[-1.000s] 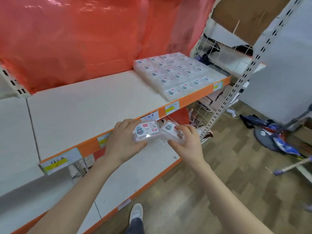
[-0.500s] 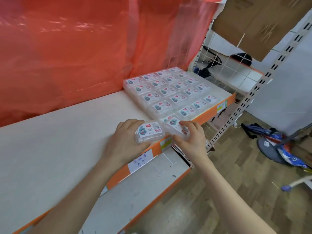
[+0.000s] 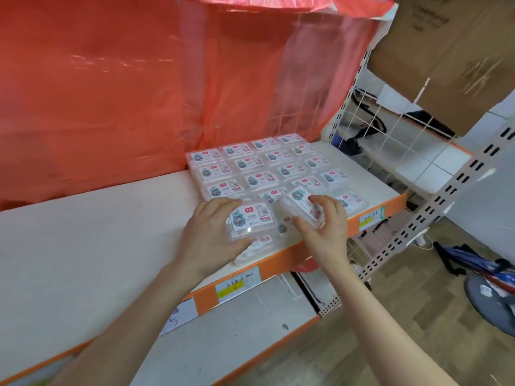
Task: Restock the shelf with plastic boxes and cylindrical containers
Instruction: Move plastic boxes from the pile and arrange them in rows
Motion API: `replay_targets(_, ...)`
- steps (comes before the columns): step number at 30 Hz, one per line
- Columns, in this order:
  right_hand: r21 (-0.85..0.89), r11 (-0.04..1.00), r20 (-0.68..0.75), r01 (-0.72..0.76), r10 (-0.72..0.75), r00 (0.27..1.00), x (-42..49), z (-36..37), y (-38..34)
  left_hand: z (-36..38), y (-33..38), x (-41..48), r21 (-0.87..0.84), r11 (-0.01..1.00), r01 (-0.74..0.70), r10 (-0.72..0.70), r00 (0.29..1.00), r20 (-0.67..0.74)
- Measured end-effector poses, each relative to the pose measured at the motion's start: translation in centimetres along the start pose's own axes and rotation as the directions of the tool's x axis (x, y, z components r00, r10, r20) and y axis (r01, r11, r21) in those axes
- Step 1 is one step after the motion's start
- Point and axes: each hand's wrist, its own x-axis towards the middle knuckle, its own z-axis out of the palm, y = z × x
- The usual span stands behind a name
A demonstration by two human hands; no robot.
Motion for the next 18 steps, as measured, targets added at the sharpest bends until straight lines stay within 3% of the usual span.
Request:
replay_targets(8,0.013,0.997,0.154,0.079,-0.08,0.985,4.4,-3.3,5.4,5.7,5.2,1.6,0.019,0.994,0.108,-0.107,0.994,-0.038)
replay_targets(18,0.06,0.989,0.221,0.138,-0.148,0.964,6.7,-6.7,9.9,11.1,9.2,2.4,0.028,0.97,0.242,-0.239,0.968,-0.077)
